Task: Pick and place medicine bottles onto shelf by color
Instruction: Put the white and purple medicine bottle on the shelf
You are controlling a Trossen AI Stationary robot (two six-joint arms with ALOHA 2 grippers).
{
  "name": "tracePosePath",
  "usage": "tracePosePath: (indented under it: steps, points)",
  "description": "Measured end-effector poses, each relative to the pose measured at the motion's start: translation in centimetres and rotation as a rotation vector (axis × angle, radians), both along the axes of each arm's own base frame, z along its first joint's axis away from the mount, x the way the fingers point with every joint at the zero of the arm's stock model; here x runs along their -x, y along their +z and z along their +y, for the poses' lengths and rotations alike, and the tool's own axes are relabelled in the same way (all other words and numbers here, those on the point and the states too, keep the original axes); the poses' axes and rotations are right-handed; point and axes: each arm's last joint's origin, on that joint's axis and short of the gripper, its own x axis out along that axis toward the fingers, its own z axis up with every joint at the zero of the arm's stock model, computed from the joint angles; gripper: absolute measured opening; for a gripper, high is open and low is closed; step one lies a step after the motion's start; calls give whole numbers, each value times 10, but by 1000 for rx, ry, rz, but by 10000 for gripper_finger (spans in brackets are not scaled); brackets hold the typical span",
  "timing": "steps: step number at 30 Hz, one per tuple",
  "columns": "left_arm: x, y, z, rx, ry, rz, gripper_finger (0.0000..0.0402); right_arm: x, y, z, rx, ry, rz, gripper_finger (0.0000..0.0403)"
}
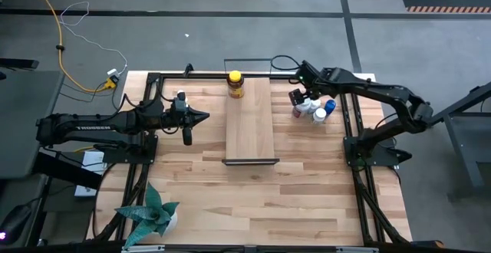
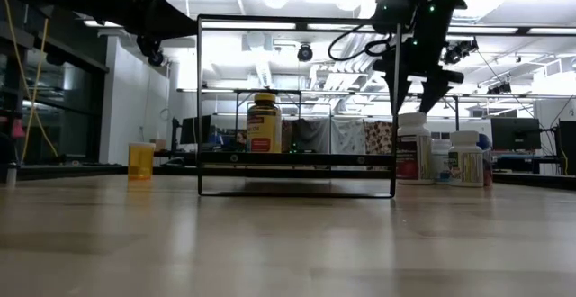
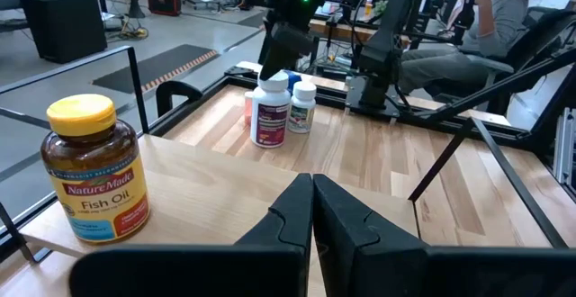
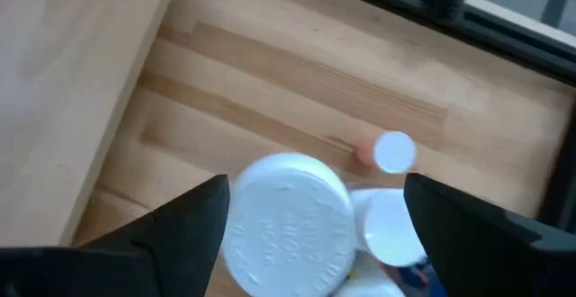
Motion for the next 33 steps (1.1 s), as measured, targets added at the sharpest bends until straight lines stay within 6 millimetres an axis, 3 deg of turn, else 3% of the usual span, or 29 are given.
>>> tracePosePath:
  steps: [24,33]
  points:
    - [0,0,0,0,0,-1,1,-2,-8,12,-65,-19,-6,322]
    - [0,0,0,0,-1,0,0,-2,-8,12,-63,-19,-5,249]
